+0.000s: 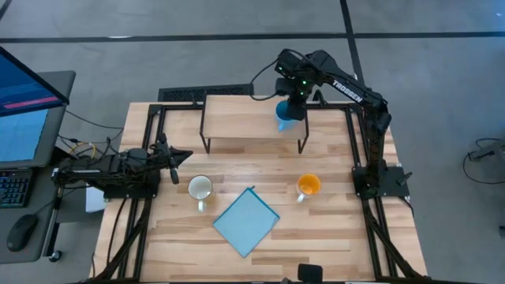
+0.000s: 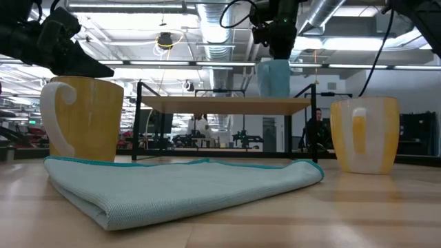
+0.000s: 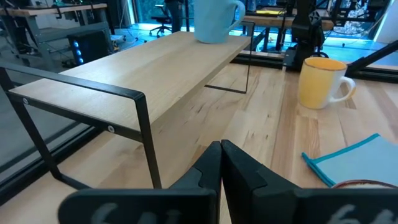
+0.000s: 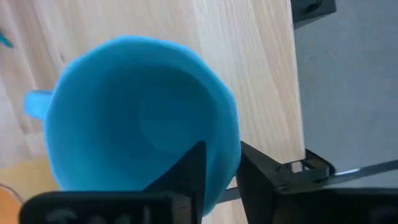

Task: Stack small to large cups/mugs on shelf
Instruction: Put the blue mug on the shelf

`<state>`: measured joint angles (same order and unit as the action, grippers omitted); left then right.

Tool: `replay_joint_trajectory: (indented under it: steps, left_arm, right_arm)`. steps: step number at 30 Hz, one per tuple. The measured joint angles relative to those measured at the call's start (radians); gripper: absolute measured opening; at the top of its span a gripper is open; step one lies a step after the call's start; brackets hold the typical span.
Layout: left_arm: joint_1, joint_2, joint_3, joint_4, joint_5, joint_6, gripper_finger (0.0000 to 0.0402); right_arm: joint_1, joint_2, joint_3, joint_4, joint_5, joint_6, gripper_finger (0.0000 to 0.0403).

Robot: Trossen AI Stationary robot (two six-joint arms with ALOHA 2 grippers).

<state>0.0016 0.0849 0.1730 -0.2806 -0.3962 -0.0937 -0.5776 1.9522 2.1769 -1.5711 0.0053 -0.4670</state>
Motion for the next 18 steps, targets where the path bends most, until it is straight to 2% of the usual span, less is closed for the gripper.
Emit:
replay_joint_trajectory:
  steps: [8,18]
  left_arm:
    - [0.0,0.0,0.0,0.0,0.0,0.0,0.0]
    - [0.0,0.0,0.0,-0.002,0.001,-0.006,0.0]
  right_arm:
    - [0.015,0.0,0.0,0.032,0.051,-0.04,0.0105]
    - [0.017,0.0,0.0,0.078,0.049,-0.041,0.01]
